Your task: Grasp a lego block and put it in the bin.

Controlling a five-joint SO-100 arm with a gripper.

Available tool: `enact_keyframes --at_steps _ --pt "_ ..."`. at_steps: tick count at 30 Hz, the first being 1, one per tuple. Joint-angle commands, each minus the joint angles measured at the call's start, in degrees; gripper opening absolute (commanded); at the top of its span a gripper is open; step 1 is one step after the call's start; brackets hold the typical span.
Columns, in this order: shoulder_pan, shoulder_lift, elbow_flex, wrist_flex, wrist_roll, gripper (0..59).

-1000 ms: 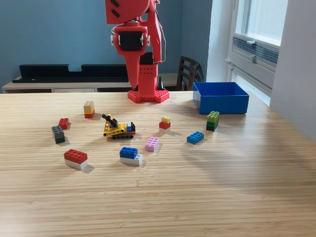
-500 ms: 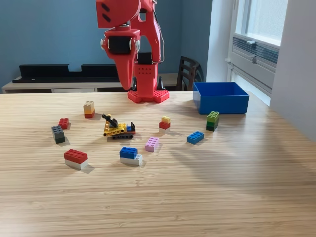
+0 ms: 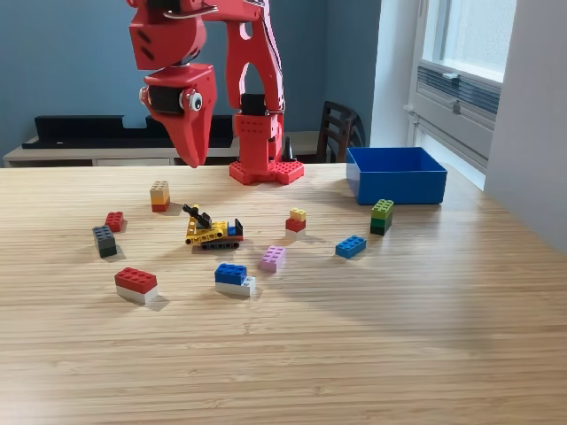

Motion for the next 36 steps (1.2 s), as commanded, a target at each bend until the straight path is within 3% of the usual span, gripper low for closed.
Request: enact_keyframes --at_steps 1,7,20,23,26,36 --pt "4.66 5.27 1.67 0.18 -0.53 2.4" --pt "7.65 5.45 5.27 -0.79 -1.14 2.4" --pt "15.82 5.54 6.59 -0.79 4.57 3.8" --pt "17.31 6.59 7.82 -0.79 4.92 13.1" --pt "19.07 9.23 10.28 -2.29 5.36 17.1" --pt "26.02 15.73 18.19 -4.66 4.22 20.0"
